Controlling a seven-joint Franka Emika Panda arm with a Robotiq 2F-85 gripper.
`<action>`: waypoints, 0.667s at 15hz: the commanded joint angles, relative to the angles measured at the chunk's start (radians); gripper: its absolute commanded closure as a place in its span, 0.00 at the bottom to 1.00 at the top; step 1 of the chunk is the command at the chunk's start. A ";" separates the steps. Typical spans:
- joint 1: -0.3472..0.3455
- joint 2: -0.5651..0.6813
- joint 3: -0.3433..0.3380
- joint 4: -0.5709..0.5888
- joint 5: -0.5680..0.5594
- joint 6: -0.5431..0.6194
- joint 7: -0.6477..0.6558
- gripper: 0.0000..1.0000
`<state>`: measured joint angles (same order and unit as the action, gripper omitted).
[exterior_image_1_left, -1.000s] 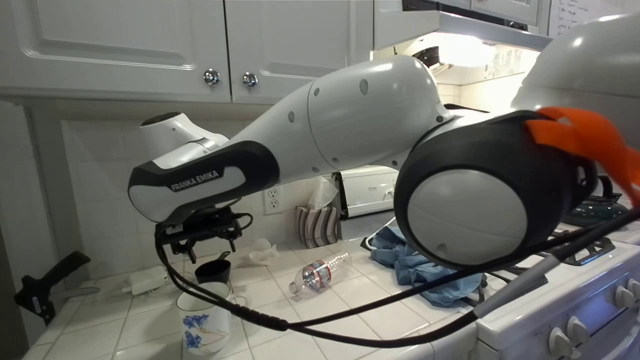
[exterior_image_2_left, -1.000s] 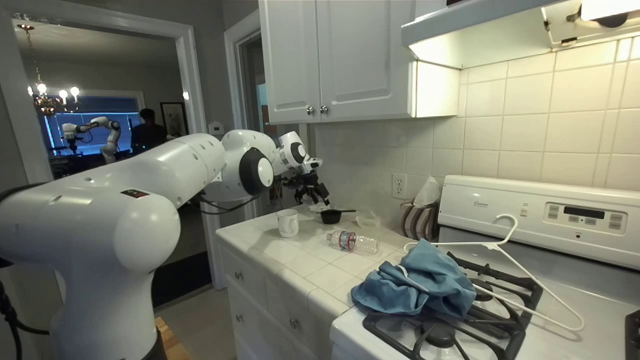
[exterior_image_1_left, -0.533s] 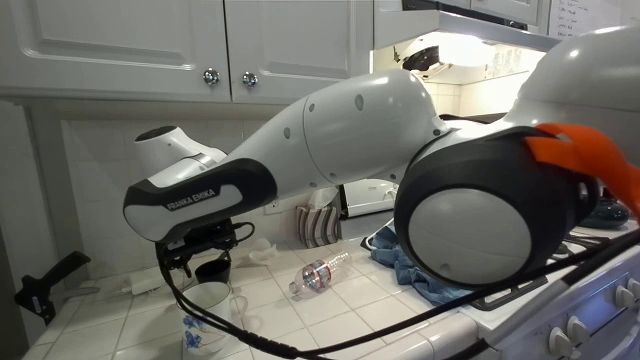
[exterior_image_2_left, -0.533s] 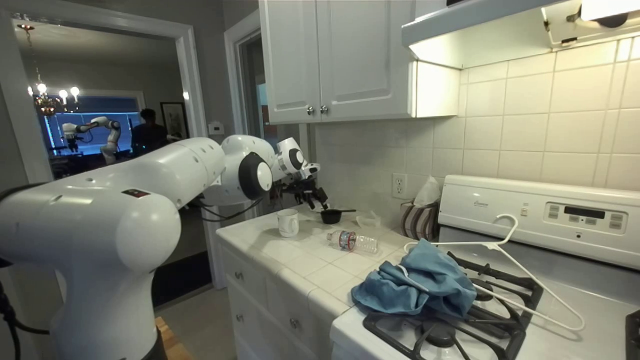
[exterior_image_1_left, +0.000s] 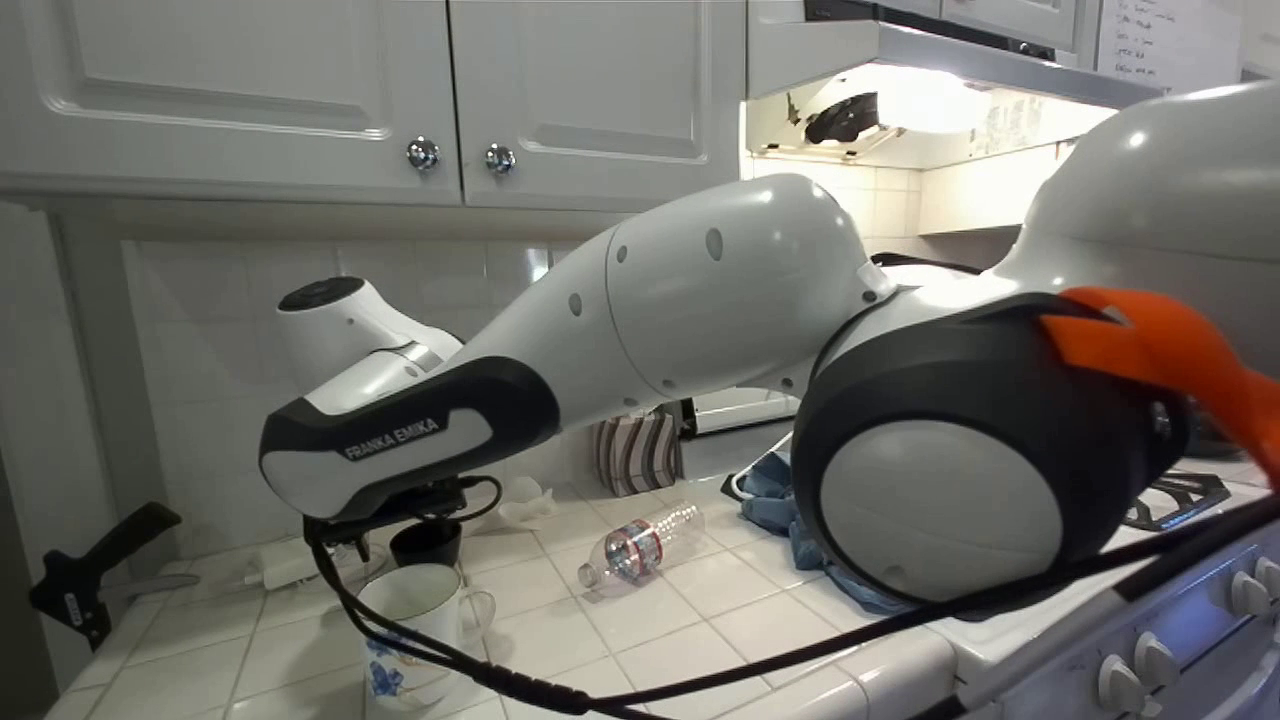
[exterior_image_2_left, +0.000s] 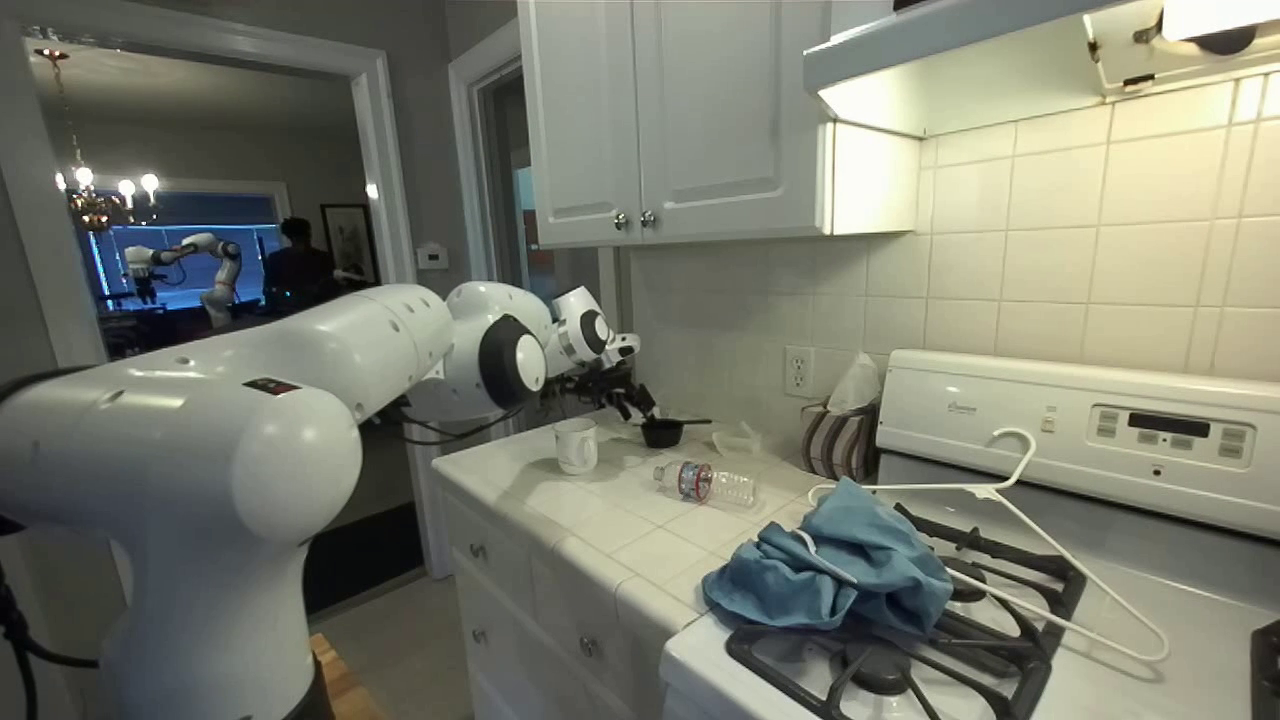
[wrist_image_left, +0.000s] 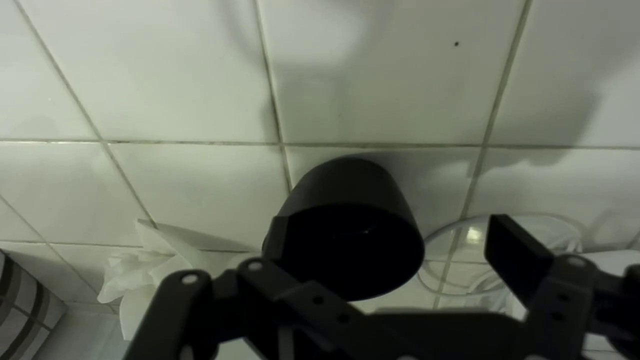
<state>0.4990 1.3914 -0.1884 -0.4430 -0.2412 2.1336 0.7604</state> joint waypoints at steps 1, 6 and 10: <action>-0.009 0.009 0.006 0.000 0.008 0.024 0.028 0.00; -0.005 0.006 -0.023 0.000 -0.027 0.005 -0.044 0.00; 0.014 0.007 -0.059 0.000 -0.073 0.076 -0.162 0.00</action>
<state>0.4971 1.3981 -0.2261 -0.4426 -0.2688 2.1582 0.6674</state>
